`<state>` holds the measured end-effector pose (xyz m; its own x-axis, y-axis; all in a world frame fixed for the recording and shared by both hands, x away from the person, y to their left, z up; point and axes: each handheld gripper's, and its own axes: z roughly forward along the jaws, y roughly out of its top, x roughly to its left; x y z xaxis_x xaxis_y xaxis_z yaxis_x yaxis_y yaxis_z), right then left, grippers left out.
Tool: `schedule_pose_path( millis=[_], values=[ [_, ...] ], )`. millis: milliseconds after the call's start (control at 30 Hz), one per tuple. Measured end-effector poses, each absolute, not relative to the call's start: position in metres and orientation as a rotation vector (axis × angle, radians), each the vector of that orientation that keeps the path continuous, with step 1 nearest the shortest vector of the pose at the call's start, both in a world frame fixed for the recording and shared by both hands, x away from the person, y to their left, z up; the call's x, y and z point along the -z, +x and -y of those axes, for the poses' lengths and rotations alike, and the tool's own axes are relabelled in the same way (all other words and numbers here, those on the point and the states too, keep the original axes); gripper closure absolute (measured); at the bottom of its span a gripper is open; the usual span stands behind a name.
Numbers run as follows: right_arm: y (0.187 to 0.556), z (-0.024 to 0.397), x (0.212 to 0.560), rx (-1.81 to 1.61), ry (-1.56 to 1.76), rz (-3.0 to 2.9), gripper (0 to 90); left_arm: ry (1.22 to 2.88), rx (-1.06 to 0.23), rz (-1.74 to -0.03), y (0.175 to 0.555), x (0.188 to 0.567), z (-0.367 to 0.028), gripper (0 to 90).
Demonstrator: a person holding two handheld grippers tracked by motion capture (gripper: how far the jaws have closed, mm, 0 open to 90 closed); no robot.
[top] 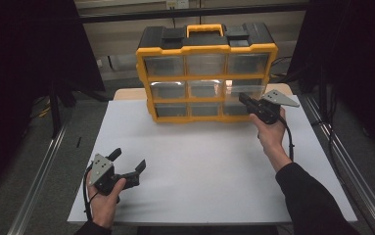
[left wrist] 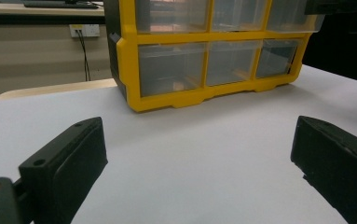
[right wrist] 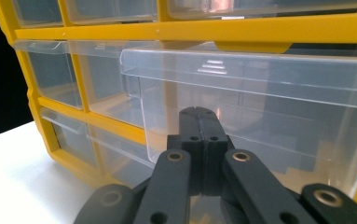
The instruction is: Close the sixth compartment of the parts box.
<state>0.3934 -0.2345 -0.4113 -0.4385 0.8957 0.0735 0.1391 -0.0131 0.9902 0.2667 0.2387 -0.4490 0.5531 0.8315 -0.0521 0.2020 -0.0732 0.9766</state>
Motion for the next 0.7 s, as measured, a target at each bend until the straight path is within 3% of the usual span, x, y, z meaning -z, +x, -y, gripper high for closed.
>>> schedule_pose_path(
  millis=[700],
  values=[
    [0.406, 0.235, 0.412, -1.505, 1.12, -1.618, 90.0, 1.598, -0.661, -0.894, 0.267, 0.449, -0.24, 3.4]
  ],
)
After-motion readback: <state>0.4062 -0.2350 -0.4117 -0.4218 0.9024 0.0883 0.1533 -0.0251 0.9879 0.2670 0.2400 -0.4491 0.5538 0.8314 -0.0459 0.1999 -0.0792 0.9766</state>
